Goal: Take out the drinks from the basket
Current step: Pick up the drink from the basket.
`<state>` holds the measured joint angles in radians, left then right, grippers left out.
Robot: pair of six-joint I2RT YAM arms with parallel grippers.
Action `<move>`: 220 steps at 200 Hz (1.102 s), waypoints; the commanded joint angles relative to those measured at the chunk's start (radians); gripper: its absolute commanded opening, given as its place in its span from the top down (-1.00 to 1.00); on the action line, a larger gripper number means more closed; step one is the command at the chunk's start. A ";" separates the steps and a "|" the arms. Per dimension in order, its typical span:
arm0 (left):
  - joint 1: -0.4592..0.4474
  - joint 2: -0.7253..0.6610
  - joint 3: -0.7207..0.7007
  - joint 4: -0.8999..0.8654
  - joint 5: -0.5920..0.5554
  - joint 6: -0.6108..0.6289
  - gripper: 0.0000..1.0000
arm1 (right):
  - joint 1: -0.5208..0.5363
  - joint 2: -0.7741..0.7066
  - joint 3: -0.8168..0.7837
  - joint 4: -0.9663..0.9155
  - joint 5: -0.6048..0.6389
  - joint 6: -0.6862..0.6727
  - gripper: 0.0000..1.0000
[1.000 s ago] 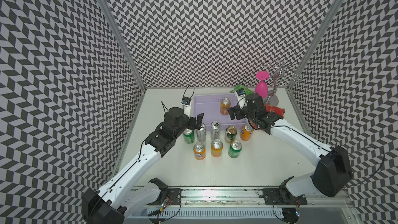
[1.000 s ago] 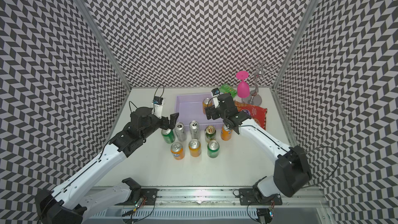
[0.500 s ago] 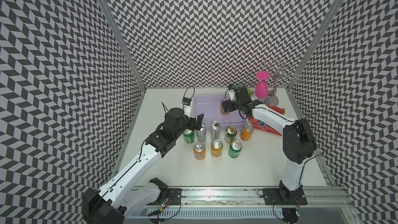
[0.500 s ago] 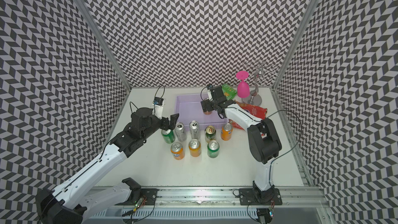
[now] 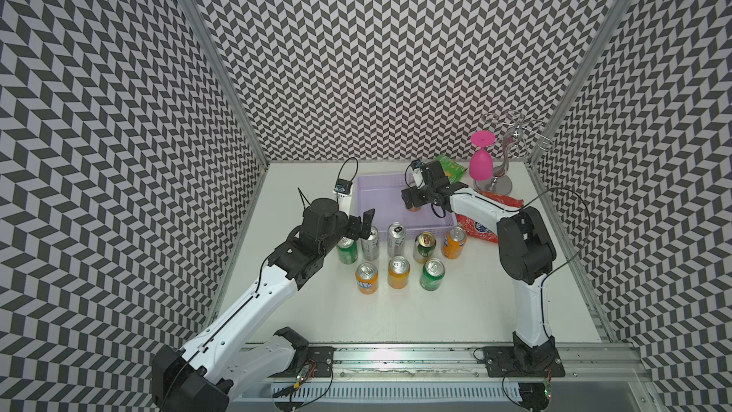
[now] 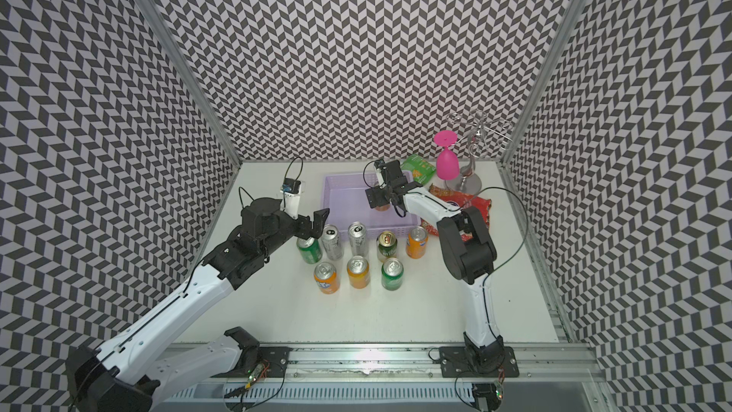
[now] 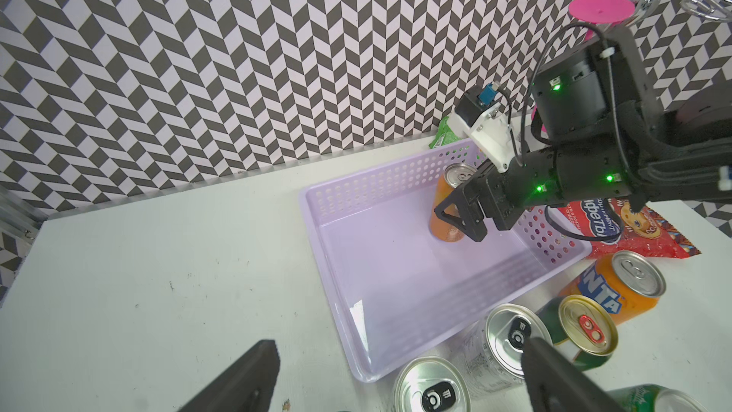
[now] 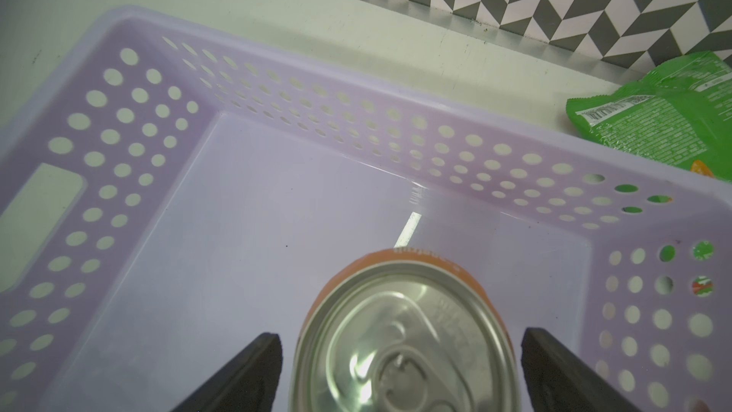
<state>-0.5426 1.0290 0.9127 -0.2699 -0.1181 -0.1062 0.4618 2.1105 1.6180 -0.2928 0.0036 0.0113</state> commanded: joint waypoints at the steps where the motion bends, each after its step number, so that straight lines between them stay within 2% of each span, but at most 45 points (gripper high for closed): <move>1: 0.006 0.005 -0.001 0.029 0.006 0.000 -0.98 | -0.005 0.028 0.035 0.010 -0.004 0.010 -0.86; 111: 0.006 0.022 0.004 0.030 0.014 -0.001 -0.98 | -0.004 -0.006 0.044 0.009 -0.027 -0.007 -0.24; 220: 0.006 0.014 0.003 0.030 0.018 -0.002 -0.98 | 0.002 -0.252 -0.069 -0.011 -0.027 -0.026 -0.16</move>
<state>-0.5426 1.0489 0.9127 -0.2687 -0.1104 -0.1062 0.4618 1.9930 1.5604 -0.3851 -0.0204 -0.0048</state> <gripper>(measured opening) 0.990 0.692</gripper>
